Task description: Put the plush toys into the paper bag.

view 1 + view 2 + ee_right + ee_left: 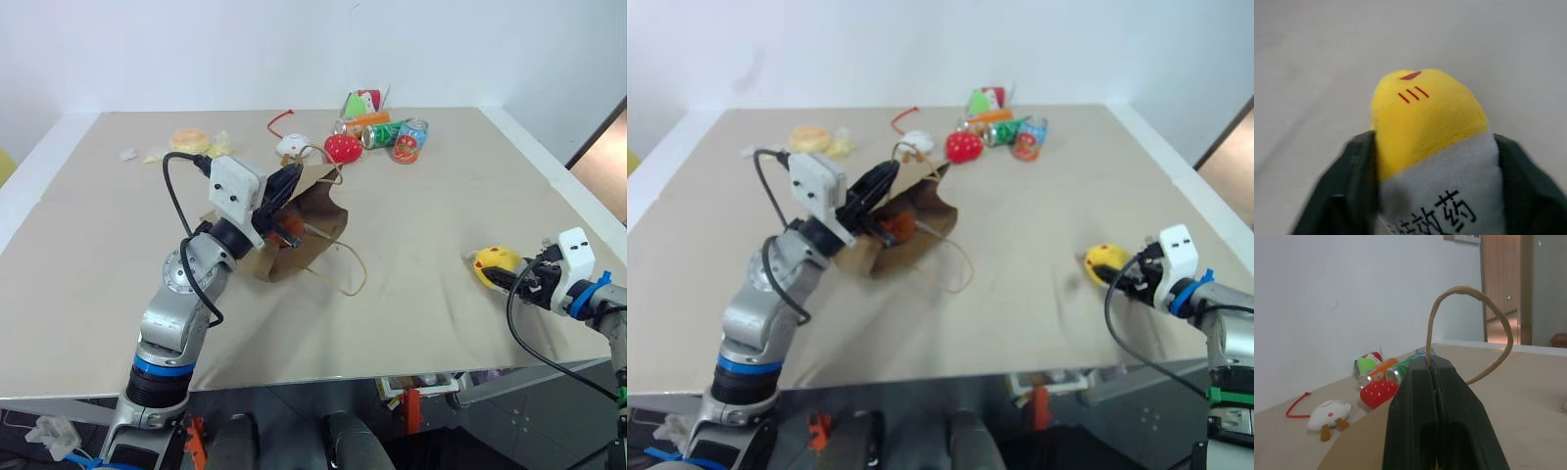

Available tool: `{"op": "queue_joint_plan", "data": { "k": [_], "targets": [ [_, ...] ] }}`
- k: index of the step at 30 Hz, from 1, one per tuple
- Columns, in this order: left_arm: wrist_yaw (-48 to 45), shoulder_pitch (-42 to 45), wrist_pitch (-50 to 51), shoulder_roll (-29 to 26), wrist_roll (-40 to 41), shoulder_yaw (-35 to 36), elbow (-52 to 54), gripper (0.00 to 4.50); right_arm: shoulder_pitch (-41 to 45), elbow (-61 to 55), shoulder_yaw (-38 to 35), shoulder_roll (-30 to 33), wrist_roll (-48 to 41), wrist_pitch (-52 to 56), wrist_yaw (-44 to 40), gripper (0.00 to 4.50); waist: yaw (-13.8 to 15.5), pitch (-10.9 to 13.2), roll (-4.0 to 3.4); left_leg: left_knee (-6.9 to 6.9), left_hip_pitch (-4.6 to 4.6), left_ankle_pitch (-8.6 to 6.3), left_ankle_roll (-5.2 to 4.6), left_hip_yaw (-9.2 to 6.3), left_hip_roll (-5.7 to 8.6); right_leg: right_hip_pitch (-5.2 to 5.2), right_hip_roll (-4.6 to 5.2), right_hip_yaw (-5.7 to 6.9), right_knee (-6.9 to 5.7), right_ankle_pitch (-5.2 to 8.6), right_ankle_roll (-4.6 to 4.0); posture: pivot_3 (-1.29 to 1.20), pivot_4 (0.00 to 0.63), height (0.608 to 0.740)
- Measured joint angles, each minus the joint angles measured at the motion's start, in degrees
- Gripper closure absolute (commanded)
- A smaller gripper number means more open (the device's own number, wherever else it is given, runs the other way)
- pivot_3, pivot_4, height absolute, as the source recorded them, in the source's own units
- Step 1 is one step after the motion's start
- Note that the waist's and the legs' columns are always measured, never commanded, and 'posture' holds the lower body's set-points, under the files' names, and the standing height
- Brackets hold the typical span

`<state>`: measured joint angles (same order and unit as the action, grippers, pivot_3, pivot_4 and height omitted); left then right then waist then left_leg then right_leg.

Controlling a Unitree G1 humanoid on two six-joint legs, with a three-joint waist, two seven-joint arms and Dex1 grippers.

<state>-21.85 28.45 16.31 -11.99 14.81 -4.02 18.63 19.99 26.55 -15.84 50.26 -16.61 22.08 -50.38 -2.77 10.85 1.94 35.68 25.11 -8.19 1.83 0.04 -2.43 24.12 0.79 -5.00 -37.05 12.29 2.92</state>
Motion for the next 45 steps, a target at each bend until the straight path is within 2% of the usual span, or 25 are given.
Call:
{"op": "queue_joint_plan", "data": {
  "k": [4,8,13,16,18,20,22,26,32,36,37,39,43,45],
  "targets": [
    [-0.01,0.72,-0.17,0.0,-0.15,0.0,-0.09,4.5,0.15,0.51,0.11,0.12,0.17,-1.21,-0.55,4.16,0.01,-0.01,0.01,-0.01,0.0,0.0,0.0,0.0,0.02,-0.03,0.0,-0.04,0.0,0.0,0.01,0.0,0.15,0.74],
    [-0.04,0.73,-0.18,-0.03,-0.15,0.05,-0.19,4.5,1.39,-2.16,0.41,0.21,-0.9,1.61,-2.4,4.16,-0.07,0.0,0.0,-0.04,0.0,0.0,0.0,0.02,0.04,0.03,-0.01,-0.14,0.0,-0.03,0.05,0.0,0.15,0.74],
    [0.06,1.63,-0.17,0.21,-0.08,0.48,-1.36,4.5,7.17,-21.08,5.39,-0.84,-11.43,14.84,-9.18,4.16,-0.65,0.04,-0.09,-0.08,-0.02,0.0,0.0,-0.07,-0.07,0.11,-0.32,-0.32,-0.01,-0.07,0.1,0.0,0.15,0.74],
    [0.45,2.27,-0.41,0.72,-0.29,0.62,-2.24,4.5,16.25,-31.0,9.35,-6.54,-17.64,21.14,-9.05,4.16,-0.75,0.03,-0.07,-0.09,0.01,0.0,0.0,-0.19,-0.13,0.1,-0.51,-0.34,-0.01,-0.07,0.08,0.0,0.15,0.74],
    [1.4,2.73,-1.05,1.37,-0.71,1.0,-2.41,4.5,18.94,-33.08,12.5,-10.52,-18.21,22.08,-7.89,4.16,-0.56,0.01,-0.02,-0.1,0.06,0.0,0.01,-0.23,-0.12,0.09,-0.53,-0.36,0.0,-0.06,0.07,0.0,0.15,0.74],
    [2.28,3.12,-1.83,1.49,-1.33,1.8,-2.67,4.5,20.97,-32.2,17.98,-15.35,-16.55,21.03,-7.3,4.16,-0.12,0.01,-0.02,-0.12,0.18,-0.01,0.02,-0.13,-0.04,0.16,-0.53,-0.63,0.0,-0.08,0.03,0.0,0.15,0.74],
    [2.41,3.31,-1.93,1.68,-1.38,1.69,-2.86,4.5,21.16,-31.9,18.98,-16.09,-16.18,20.77,-7.15,4.16,0.03,0.01,-0.03,-0.12,0.24,-0.01,0.02,-0.13,0.0,0.18,-0.51,-0.66,0.0,-0.08,0.03,0.0,0.15,0.74],
    [2.65,3.41,-2.53,2.26,-1.76,1.34,-3.18,4.5,27.92,-20.4,25.21,-22.36,-8.14,11.04,-6.91,4.16,0.1,0.01,-0.02,-0.18,0.34,-0.05,0.06,-0.1,0.11,0.25,-0.47,-0.81,0.05,-0.13,0.14,0.0,0.15,0.74],
    [2.64,2.98,-2.66,2.37,-2.37,0.86,-2.83,4.5,36.51,-0.91,28.01,-29.11,1.05,-3.51,-6.61,4.16,0.01,0.01,-0.02,-0.25,0.29,-0.04,0.06,-0.13,-0.01,0.27,-0.6,-0.75,0.03,-0.19,0.17,0.0,0.15,0.74],
    [2.79,2.82,-2.66,2.54,-2.51,0.57,-2.8,4.5,37.77,4.92,29.12,-31.23,4.63,-9.32,-6.82,4.16,0.01,0.01,-0.02,-0.3,0.28,-0.05,0.06,-0.14,-0.02,0.27,-0.61,-0.75,0.03,-0.21,0.21,0.0,0.15,0.74],
    [2.84,2.7,-2.66,2.64,-2.52,0.44,-2.78,4.5,37.77,6.53,29.42,-31.65,5.73,-10.83,-7.03,3.36,0.01,0.02,-0.02,-0.3,0.28,-0.05,0.06,-0.14,-0.01,0.27,-0.61,-0.75,0.03,-0.21,0.21,0.0,0.15,0.74],
    [2.9,2.56,-2.63,2.69,-2.52,0.42,-2.72,4.5,37.77,7.52,29.44,-31.77,6.5,-11.88,-7.43,2.58,0.01,0.02,-0.02,-0.3,0.28,-0.05,0.06,-0.14,-0.01,0.27,-0.61,-0.75,0.03,-0.21,0.21,0.0,0.15,0.74],
    [3.55,2.38,-2.42,2.78,-2.52,0.43,-2.04,4.5,37.77,8.02,29.17,-31.74,7.52,-14.24,-8.05,0.67,0.01,0.02,-0.03,-0.3,0.26,-0.04,0.06,-0.14,-0.02,0.27,-0.62,-0.75,0.01,-0.23,0.19,0.0,0.15,0.74],
    [3.72,2.33,-2.35,2.79,-2.51,0.45,-1.91,4.5,37.77,7.95,28.77,-31.41,7.51,-14.47,-8.11,0.05,0.01,0.02,-0.02,-0.29,0.25,-0.04,0.06,-0.14,-0.02,0.26,-0.62,-0.75,0.01,-0.23,0.17,0.0,0.15,0.74]
  ]
}}
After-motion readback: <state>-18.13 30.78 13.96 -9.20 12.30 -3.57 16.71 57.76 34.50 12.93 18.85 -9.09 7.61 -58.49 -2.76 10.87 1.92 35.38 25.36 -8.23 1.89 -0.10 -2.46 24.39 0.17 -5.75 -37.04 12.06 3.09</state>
